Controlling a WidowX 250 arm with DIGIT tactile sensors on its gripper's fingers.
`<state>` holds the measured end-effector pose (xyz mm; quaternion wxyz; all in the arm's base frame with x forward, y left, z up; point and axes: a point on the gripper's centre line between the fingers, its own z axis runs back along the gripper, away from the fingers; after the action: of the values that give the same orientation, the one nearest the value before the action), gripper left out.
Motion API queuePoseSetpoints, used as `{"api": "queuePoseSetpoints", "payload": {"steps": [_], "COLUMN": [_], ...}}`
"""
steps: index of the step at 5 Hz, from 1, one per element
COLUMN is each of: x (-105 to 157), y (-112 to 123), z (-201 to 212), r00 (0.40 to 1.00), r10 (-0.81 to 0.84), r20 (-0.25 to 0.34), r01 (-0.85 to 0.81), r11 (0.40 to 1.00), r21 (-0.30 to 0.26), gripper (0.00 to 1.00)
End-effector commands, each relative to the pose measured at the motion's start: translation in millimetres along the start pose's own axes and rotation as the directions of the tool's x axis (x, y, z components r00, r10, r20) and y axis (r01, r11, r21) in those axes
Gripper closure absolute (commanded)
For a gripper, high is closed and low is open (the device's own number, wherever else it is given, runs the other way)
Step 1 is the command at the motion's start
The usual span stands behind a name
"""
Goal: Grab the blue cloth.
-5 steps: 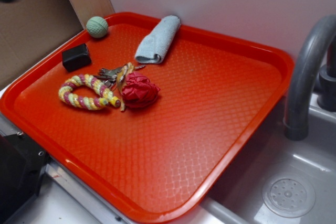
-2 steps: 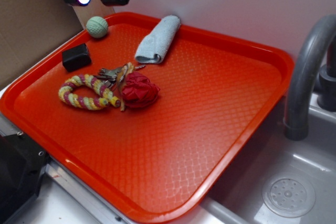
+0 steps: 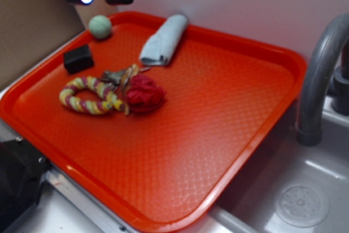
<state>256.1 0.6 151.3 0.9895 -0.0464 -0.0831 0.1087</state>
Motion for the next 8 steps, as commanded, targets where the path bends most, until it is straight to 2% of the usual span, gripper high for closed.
{"api": "queuePoseSetpoints", "payload": {"steps": [1,2,3,4,5,6,7,8], "x": [50,62,69,64,61,64,73,73], "y": [-16,-17,-11,-12,-12,-4,4,6], "z": [-27,-53,-83,-89,-100,-118,-133,-129], "r00": [0.996,0.993,0.995,0.993,0.993,0.994,0.996,0.997], "r10": [-0.039,-0.086,-0.097,-0.117,-0.118,-0.096,-0.066,-0.065], "r20": [0.082,0.079,0.027,0.024,0.027,0.059,0.056,0.052], "r01": [0.044,0.091,0.097,0.117,0.116,0.088,0.057,0.058], "r11": [0.997,0.994,0.995,0.993,0.992,0.988,0.986,0.990], "r21": [-0.058,-0.063,-0.010,0.004,0.045,0.125,0.156,0.130], "gripper": [0.00,0.00,0.00,0.00,0.05,1.00,1.00,1.00]}}
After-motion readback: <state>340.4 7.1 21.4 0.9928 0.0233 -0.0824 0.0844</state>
